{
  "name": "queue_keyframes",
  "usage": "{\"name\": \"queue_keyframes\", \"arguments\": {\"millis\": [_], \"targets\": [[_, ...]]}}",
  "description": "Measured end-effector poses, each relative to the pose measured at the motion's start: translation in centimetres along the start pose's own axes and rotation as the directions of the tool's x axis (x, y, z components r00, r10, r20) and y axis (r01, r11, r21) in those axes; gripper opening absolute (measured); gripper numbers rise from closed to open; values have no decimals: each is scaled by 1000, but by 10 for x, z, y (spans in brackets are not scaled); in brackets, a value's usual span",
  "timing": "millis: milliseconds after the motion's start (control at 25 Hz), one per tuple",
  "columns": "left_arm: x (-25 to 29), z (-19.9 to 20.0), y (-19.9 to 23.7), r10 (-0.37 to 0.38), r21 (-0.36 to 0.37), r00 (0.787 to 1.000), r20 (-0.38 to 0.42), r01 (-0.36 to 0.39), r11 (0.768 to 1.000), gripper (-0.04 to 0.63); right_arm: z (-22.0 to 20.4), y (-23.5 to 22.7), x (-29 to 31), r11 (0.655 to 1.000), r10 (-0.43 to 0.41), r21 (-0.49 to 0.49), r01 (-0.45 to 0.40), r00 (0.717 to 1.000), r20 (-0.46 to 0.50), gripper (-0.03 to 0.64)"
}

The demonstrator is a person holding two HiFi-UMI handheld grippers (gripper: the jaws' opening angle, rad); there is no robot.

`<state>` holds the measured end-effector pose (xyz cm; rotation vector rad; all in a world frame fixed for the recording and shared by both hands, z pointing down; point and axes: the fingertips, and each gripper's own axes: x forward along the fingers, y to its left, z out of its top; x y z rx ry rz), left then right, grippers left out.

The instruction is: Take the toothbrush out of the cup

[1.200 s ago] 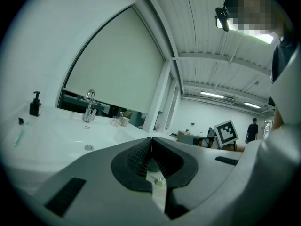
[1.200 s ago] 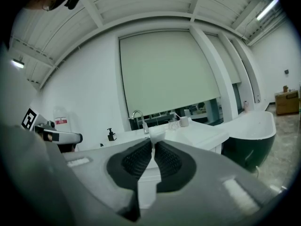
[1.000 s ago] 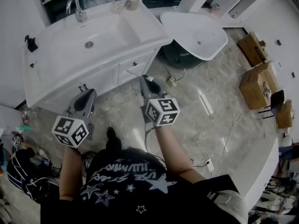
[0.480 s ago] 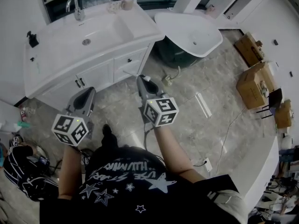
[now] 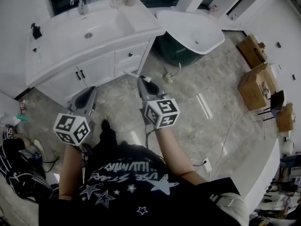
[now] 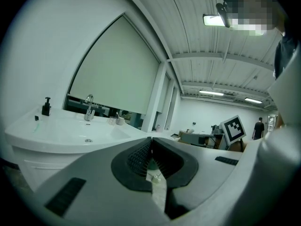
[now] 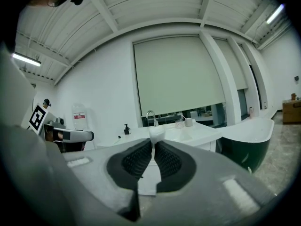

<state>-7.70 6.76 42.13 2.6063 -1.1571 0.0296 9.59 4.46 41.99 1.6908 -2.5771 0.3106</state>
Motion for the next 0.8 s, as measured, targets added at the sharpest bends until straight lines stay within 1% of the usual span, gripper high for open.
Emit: {"name": "queue_keyframes", "arguments": {"millis": [200,360,800], "targets": [[-6,-6,-6,10,-8,1000,-6,-10,1000,9,-8,5,-15,1000,8,-3,-8,1000,-10,18],[-7,-14,-14,4,-16,1000,-21,-4,1000,9,-15,2,-22,1000,5,5,-5,1000,-24,18],[-1,-18,-13,1,-29,999,-38,-2,1000,9,-18,-1,-20,1000,6,11,-6,999,-42,18]]}}
